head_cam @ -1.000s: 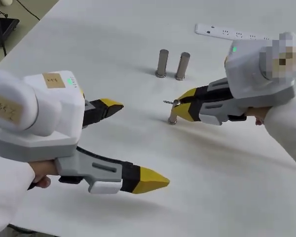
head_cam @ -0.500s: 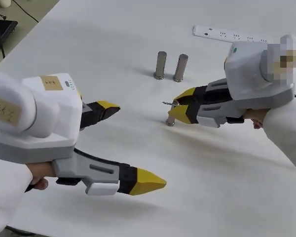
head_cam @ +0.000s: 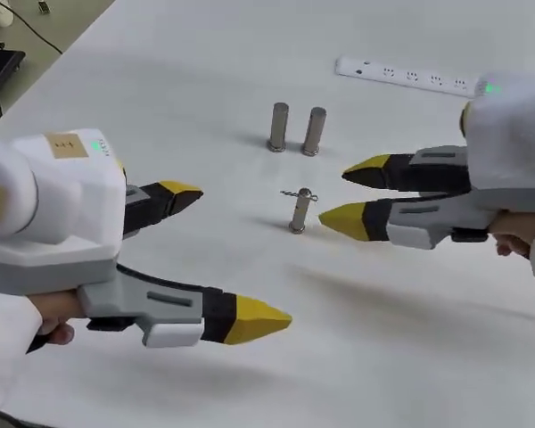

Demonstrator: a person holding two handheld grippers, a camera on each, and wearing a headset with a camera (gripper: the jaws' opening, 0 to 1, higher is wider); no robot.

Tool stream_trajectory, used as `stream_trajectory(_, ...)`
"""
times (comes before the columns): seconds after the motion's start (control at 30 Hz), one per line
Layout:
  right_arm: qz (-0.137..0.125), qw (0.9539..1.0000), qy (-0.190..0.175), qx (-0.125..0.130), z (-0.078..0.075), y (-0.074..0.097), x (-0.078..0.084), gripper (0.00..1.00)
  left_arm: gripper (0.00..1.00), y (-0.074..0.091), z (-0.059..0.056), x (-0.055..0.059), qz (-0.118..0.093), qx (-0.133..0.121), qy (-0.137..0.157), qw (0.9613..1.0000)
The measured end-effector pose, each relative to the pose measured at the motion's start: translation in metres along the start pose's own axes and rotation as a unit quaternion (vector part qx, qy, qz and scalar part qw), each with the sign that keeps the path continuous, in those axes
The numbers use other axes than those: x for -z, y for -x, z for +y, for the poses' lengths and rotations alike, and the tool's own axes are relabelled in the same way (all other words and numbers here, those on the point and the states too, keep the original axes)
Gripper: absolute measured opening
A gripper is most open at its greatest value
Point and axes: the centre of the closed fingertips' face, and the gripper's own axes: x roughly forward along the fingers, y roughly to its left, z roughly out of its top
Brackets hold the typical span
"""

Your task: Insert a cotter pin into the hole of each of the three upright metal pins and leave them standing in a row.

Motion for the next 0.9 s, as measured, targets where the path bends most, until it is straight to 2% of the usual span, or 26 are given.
stream_trajectory(0.1,-0.001,0.9997,-0.024,0.005,0.002,0.013,0.007,0.43,0.98,0.002,-0.001,-0.002,-0.001,-0.002,0.0,1.0)
stream_trajectory(0.17,-0.014,0.9991,-0.041,0.002,0.009,0.022,0.007,0.45,0.98,0.004,-0.001,-0.003,-0.002,-0.003,0.001,1.0)
stream_trajectory(0.33,-0.013,0.9981,-0.059,0.013,0.017,0.042,0.018,0.56,0.98,0.008,-0.003,-0.006,-0.005,-0.006,0.003,1.0)
stream_trajectory(0.5,0.001,0.9961,-0.086,0.022,0.022,0.058,0.032,0.73,0.99,0.01,-0.005,-0.007,-0.002,-0.007,0.006,1.0)
stream_trajectory(0.63,0.012,0.9949,-0.093,0.037,0.028,0.07,0.043,0.77,0.99,0.011,-0.009,-0.005,0.004,-0.003,0.005,1.0)
stream_trajectory(0.87,0.017,0.9862,-0.146,0.076,0.025,0.088,0.069,0.84,0.99,0.012,-0.015,0.002,0.014,0.004,0.01,0.9998)
stream_trajectory(0.9,0.016,0.9836,-0.16,0.081,0.025,0.091,0.074,0.85,0.99,0.012,-0.016,0.003,0.015,0.005,0.012,0.9998)
